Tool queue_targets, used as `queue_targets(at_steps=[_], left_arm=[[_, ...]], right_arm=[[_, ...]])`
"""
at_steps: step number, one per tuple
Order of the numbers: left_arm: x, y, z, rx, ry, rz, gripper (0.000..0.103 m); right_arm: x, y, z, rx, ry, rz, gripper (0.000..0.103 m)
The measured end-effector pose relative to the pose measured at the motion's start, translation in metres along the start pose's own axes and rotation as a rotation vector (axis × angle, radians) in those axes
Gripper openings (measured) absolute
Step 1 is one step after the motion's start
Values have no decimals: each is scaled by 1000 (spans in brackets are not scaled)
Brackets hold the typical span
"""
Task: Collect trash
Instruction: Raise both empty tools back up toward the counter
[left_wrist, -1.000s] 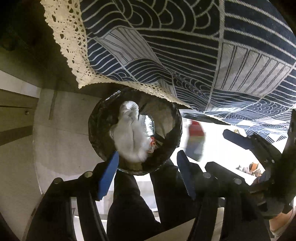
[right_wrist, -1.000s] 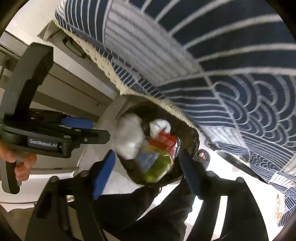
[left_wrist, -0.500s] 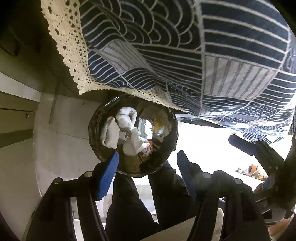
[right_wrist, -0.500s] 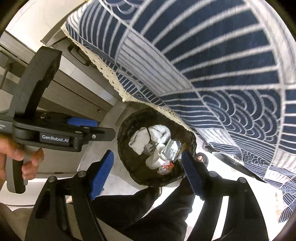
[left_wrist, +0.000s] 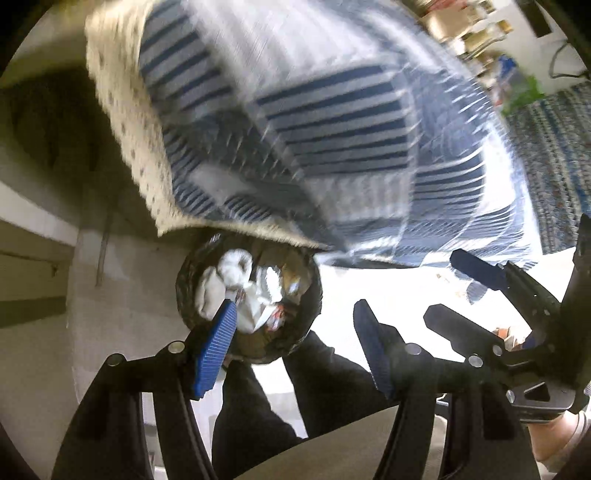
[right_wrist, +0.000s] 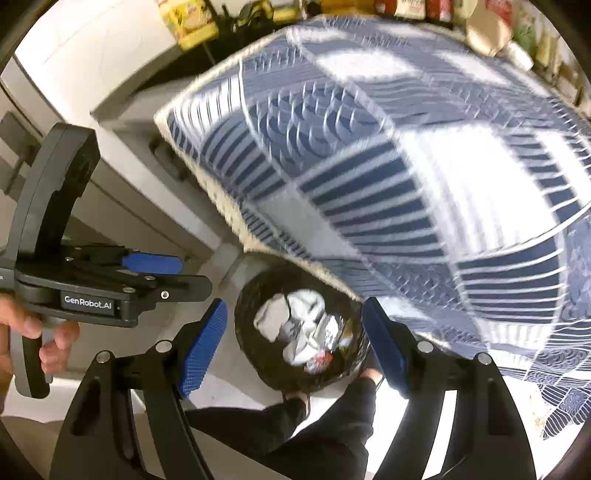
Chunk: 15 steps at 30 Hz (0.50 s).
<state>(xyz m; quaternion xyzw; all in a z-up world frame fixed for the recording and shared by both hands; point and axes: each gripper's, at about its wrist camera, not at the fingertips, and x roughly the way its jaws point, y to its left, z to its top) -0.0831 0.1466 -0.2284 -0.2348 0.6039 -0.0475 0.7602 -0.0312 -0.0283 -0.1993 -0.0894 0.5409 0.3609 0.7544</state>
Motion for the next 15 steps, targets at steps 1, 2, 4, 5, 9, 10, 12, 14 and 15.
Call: queue_targets(at_steps=[1, 2, 4, 5, 9, 10, 12, 14, 15], left_arm=[[-6, -3, 3, 8, -12, -6, 63], [-12, -6, 6, 18, -27, -13, 63], [-21, -13, 12, 36, -53, -28, 63], [-27, -18, 15, 50, -66, -34, 63], [-45, -32, 28, 82, -119, -36, 63], [-50, -35, 33, 81, -126, -56, 63], [-58, -45, 42, 101, -149, -68, 63], [-66, -58, 53, 136, -173, -66, 63], [-68, -63, 59, 144, -180, -66, 63]], right_arm=[[-8, 0, 4, 5, -20, -10, 75], [-15, 0, 7, 7, -39, -21, 75], [-29, 0, 13, 15, -77, -39, 75], [-36, -1, 15, 19, -94, -50, 75], [-57, -8, 22, 67, -135, -70, 75], [-60, -11, 23, 85, -140, -66, 75], [-72, -17, 25, 111, -165, -70, 75], [-88, -26, 29, 130, -196, -89, 84], [-97, -33, 32, 145, -221, -99, 85]])
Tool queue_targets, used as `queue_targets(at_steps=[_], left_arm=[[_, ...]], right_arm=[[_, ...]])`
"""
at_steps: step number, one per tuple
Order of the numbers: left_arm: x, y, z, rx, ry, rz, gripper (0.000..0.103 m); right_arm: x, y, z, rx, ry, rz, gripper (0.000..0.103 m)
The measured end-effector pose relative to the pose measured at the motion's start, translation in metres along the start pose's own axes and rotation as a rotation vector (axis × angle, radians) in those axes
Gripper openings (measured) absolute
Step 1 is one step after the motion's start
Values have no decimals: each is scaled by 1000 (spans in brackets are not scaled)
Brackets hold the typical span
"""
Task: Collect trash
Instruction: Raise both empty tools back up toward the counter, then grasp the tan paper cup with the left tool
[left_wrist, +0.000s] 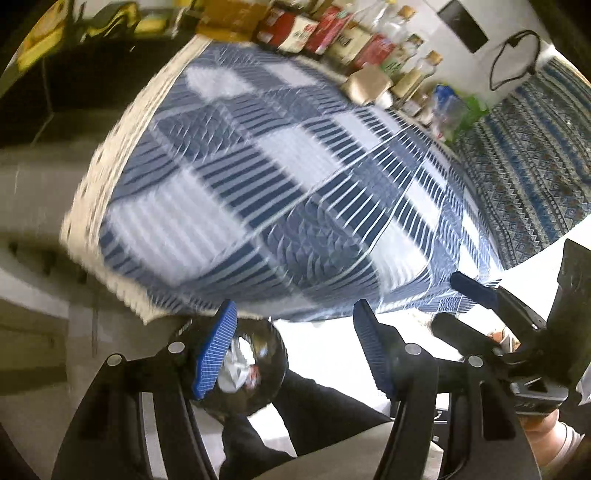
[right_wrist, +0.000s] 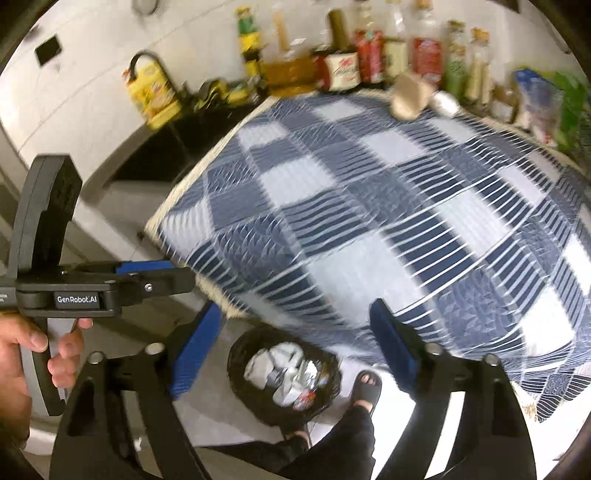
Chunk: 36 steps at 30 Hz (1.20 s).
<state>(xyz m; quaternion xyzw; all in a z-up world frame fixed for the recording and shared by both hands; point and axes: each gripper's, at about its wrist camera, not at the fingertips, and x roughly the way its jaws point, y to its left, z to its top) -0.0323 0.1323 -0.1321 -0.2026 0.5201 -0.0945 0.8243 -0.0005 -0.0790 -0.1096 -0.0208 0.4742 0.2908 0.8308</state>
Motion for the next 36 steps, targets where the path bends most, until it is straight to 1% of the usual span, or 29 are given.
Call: queue_targets(at_steps=[4, 5, 6, 10, 14, 17, 19, 21, 22, 23, 24, 27, 30, 33, 36], left_arm=[[3, -13, 23, 21, -12, 13, 63], [5, -18, 29, 27, -11, 19, 69], [7, -21, 34, 30, -8, 25, 79], [17, -37, 62, 39, -21, 54, 79], [26, -59, 93, 52, -36, 78, 80], [42, -83, 121, 95, -33, 129, 90], [55, -94, 138, 106, -18, 163, 90], [67, -108, 156, 118, -14, 174, 91], [73, -115, 163, 130, -15, 184, 92], [79, -122, 170, 146, -15, 205, 96], [87, -132, 180, 162, -17, 226, 96], [103, -154, 200, 200, -7, 245, 96], [115, -165, 216, 204, -7, 259, 96], [134, -176, 235, 225, 6, 282, 96], [150, -182, 250, 248, 4, 303, 96]], right_arm=[[-13, -30, 24, 41, -47, 0, 92], [-14, -37, 30, 47, -60, -1, 95], [-16, -45, 37, 50, -72, -5, 95], [-25, -81, 70, 36, -130, -5, 95], [-22, -121, 99, 35, -149, 7, 96], [-16, -158, 119, 48, -153, 17, 96], [-12, -180, 130, 56, -150, 18, 96], [-8, -204, 142, 58, -149, 25, 96], [-6, -212, 146, 57, -150, 28, 96], [-4, -221, 151, 55, -151, 35, 98], [-1, -229, 156, 54, -152, 42, 98], [10, -254, 169, 61, -140, 56, 98], [21, -275, 181, 56, -140, 79, 98], [32, -288, 193, 37, -124, 91, 98], [41, -297, 204, 29, -122, 101, 98]])
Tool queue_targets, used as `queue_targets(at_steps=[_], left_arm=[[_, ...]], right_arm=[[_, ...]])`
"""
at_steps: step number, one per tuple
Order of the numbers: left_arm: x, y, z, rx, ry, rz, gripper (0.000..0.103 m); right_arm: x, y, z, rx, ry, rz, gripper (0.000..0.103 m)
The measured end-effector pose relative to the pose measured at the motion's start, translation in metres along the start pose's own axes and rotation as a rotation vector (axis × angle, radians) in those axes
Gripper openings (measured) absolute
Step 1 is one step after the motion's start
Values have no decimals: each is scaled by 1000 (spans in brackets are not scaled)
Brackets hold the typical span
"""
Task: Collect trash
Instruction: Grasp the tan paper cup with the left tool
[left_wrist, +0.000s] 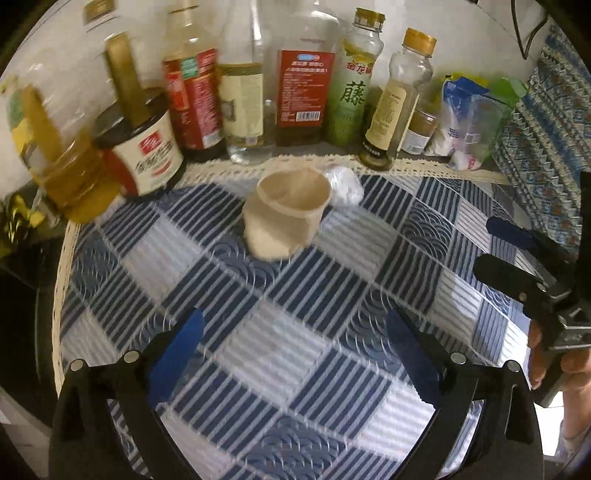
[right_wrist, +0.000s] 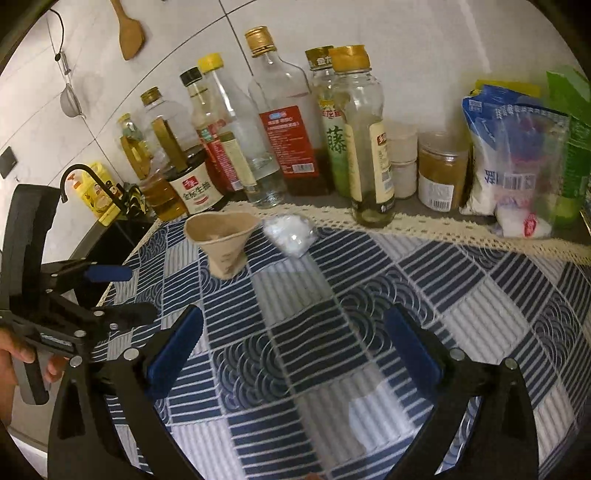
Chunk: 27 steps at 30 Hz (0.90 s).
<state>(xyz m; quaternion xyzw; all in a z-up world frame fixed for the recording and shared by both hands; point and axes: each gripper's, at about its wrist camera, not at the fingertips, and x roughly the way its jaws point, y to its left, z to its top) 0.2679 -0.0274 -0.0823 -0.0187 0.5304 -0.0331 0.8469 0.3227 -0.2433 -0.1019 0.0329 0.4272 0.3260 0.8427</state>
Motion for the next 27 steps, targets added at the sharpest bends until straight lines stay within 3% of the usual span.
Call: queue_targets(at_steps=[4, 12, 27], left_arm=[[26, 2, 18, 6, 26, 69, 96], [58, 4, 43, 21, 39, 57, 96], [85, 12, 75, 56, 25, 114, 95]], right_arm=[[11, -15, 8, 6, 12, 19, 98], [29, -34, 8, 36, 57, 41, 98], [48, -37, 16, 30, 77, 81, 98]])
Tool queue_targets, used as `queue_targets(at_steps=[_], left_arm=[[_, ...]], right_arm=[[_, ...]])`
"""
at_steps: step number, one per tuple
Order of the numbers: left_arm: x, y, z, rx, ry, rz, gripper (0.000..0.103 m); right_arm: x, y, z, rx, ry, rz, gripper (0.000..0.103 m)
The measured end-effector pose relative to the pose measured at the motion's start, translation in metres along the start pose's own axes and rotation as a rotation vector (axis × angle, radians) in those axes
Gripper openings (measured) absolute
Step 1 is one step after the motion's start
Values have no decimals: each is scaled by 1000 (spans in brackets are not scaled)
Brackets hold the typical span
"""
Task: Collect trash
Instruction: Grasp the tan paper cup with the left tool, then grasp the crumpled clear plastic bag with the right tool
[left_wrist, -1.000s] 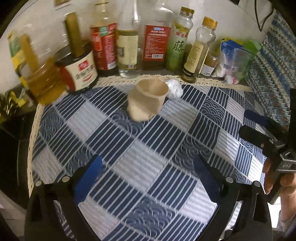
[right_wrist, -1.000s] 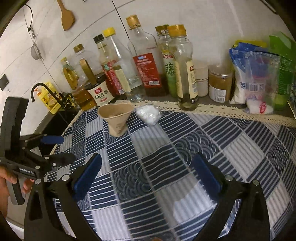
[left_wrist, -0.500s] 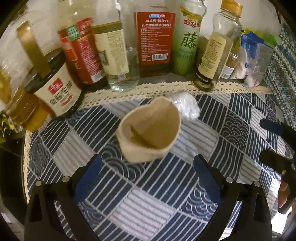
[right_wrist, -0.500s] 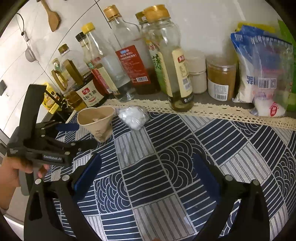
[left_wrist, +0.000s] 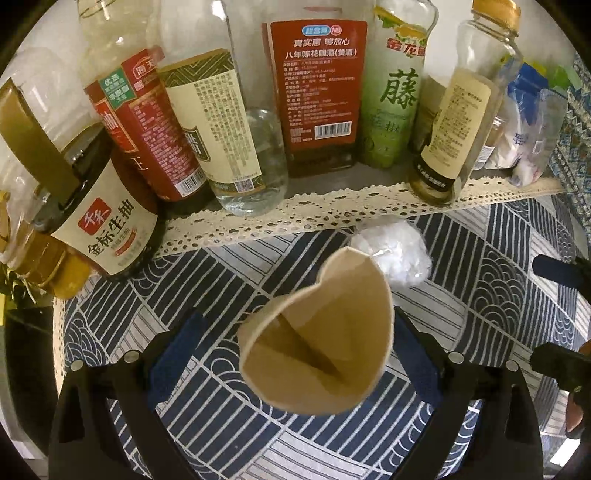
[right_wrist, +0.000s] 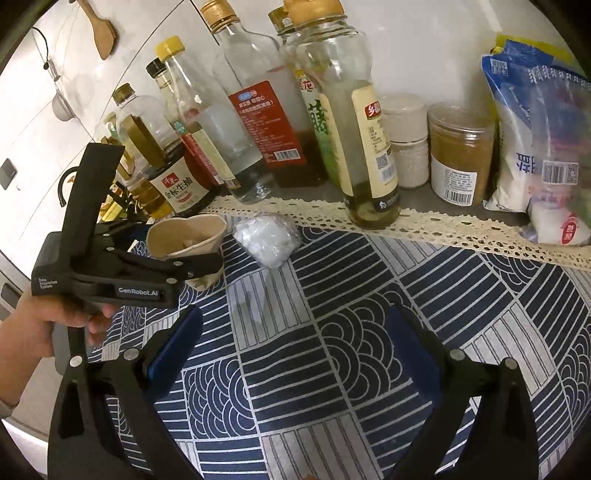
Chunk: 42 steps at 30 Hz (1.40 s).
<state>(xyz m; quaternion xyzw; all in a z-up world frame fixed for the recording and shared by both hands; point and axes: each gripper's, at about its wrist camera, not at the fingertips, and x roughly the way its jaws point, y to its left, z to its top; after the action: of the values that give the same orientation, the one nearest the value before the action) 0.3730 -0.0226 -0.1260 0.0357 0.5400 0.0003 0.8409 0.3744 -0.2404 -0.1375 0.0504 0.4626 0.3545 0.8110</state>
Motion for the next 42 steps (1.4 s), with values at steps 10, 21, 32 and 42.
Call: queue_targets(at_steps=[10, 21, 32, 42], left_arm=[[6, -1, 0, -2, 0, -48, 64], [-21, 12, -21, -46, -24, -67, 62], [-60, 47, -74, -178, -19, -27, 62], [-79, 66, -124, -292, -4, 0, 62]], right_arm=[[8, -3, 1, 5, 12, 6, 98], [21, 18, 15, -60, 15, 16, 98], [67, 44, 45, -172, 56, 2, 98], [108, 48, 62, -222, 82, -42, 95]])
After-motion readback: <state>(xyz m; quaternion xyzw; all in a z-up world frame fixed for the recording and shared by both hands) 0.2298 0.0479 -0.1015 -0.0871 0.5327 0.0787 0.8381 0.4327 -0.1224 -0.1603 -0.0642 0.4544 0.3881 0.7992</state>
